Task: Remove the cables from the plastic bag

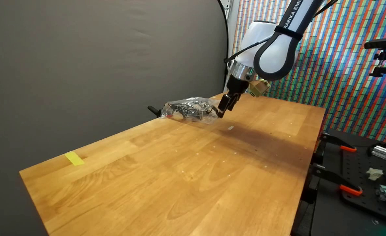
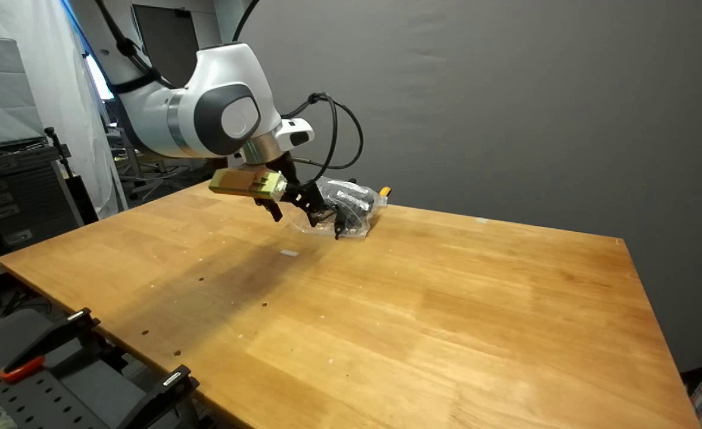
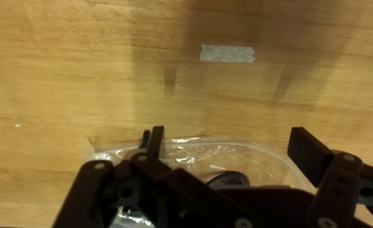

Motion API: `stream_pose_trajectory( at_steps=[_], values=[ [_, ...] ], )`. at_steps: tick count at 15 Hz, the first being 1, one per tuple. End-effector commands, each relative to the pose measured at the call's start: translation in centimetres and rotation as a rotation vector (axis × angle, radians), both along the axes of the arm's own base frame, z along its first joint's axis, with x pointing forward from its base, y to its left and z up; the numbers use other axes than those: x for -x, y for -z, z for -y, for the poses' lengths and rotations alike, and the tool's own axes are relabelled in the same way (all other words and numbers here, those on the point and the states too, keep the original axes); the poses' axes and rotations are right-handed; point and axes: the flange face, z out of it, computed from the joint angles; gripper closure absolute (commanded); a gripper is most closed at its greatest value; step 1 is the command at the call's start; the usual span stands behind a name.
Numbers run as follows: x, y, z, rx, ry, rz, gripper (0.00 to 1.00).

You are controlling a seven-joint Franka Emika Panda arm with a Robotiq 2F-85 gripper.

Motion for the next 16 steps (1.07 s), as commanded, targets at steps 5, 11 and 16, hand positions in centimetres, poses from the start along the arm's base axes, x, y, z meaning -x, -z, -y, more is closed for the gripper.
stream_pose_trajectory(
  at_steps=[5, 11, 16],
  values=[
    [-2.7, 0.3, -0.3, -0.015, -0.090, 0.148, 0.00],
    [-3.9, 2.1, 0.4, -0.024, -0.129, 0.172, 0.00],
    [-5.8, 3.7, 2.8, -0.017, -0.131, 0.232, 0.00]
  ],
)
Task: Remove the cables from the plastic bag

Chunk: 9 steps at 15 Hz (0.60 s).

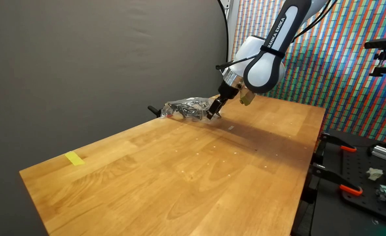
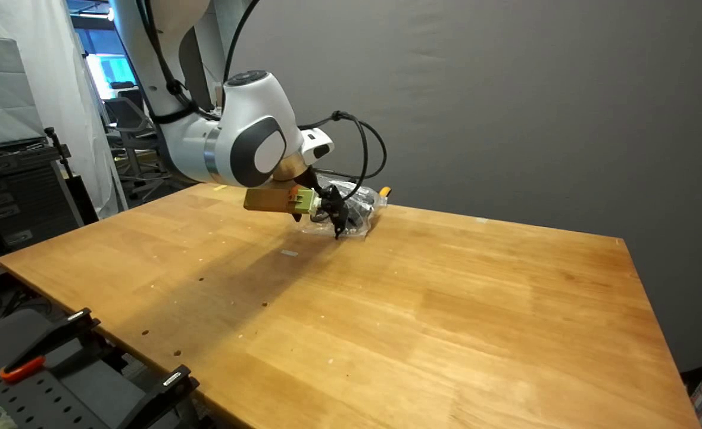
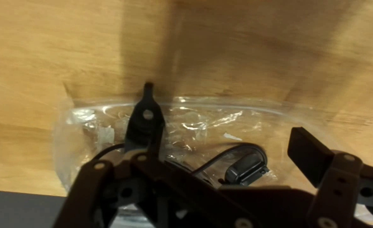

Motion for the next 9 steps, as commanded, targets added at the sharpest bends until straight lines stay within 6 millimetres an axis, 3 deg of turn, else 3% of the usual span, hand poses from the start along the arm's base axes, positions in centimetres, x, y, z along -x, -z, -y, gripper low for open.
stream_pose_trajectory(
  at_steps=[1, 9],
  values=[
    [-2.2, 0.2, 1.7, 0.001, -0.024, 0.105, 0.00],
    [-3.3, -1.2, 0.7, -0.044, -0.100, 0.175, 0.00]
  ],
)
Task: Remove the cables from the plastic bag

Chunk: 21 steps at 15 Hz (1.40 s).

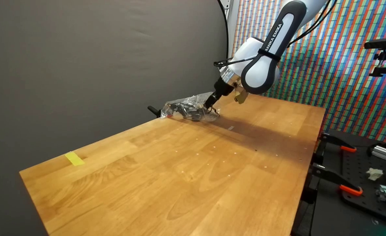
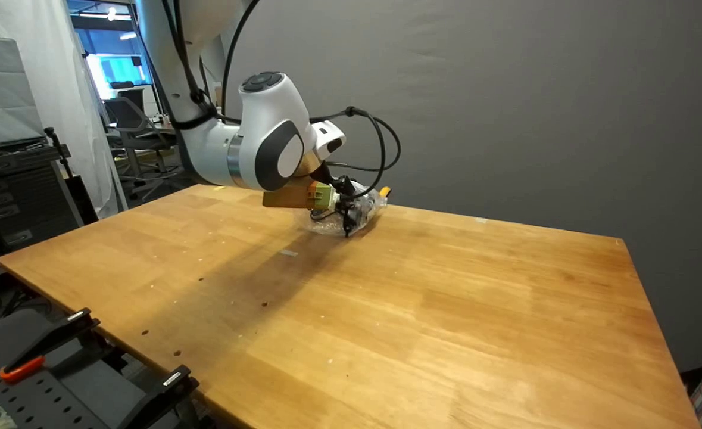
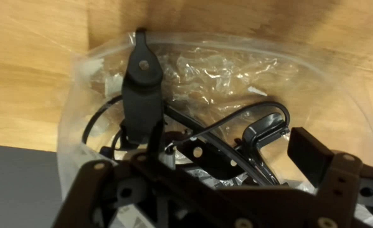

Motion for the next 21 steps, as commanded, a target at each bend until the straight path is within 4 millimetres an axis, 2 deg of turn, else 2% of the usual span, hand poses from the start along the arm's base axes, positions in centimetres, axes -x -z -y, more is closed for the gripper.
stream_pose_trajectory(
  at_steps=[1, 10, 16, 21],
  values=[
    [-0.9, -0.3, -0.6, -0.010, -0.059, 0.053, 0.00],
    [-2.6, 2.7, -1.1, 0.086, -0.223, 0.078, 0.03],
    [-3.5, 2.2, -1.2, 0.152, -0.343, 0.114, 0.05],
    [-4.1, 1.0, -1.6, 0.185, -0.405, 0.153, 0.05]
  ],
)
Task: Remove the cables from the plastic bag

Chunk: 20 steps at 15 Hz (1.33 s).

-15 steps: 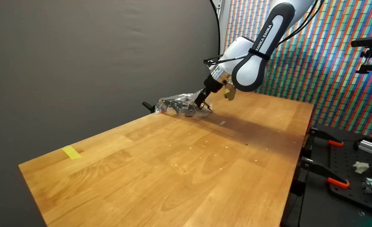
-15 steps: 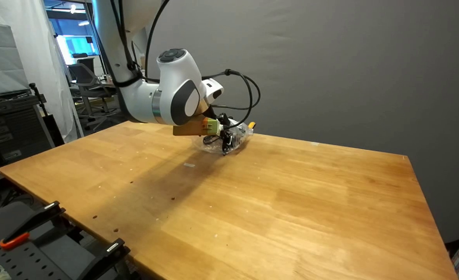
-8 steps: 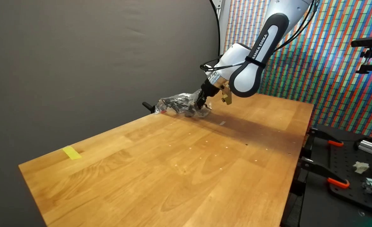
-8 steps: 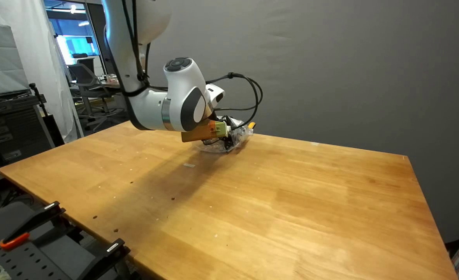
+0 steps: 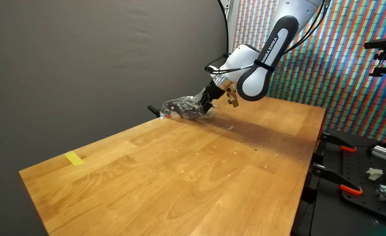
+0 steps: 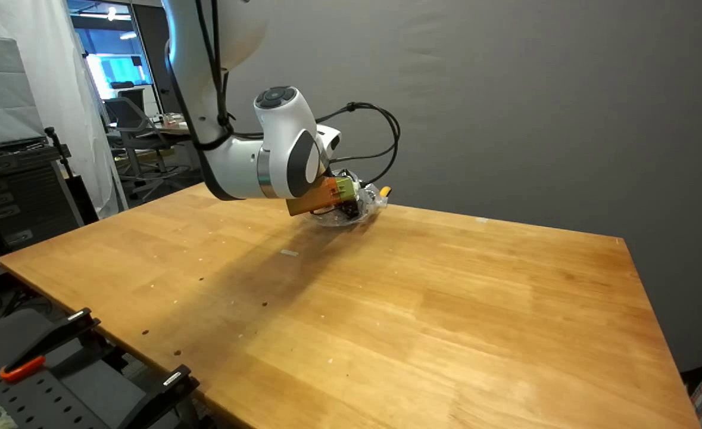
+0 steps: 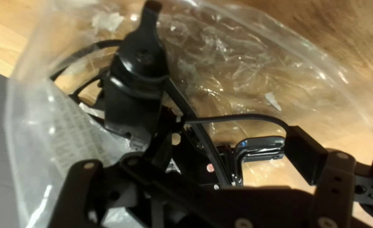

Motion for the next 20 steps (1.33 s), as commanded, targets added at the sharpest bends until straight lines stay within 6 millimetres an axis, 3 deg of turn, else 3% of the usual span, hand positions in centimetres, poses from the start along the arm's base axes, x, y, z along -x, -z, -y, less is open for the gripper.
stream_pose_trajectory(
  at_steps=[1, 11, 12, 14, 20],
  values=[
    [-1.3, -1.2, -0.3, 0.020, -0.061, 0.057, 0.06],
    [-3.5, -0.8, 0.6, 0.038, -0.086, 0.070, 0.10],
    [-3.8, -0.7, 0.6, 0.035, -0.084, 0.063, 0.30],
    [-4.1, -0.8, 0.7, 0.029, -0.082, 0.055, 0.40],
    [-4.3, -1.1, 0.5, 0.025, -0.095, 0.035, 0.85]
  ],
)
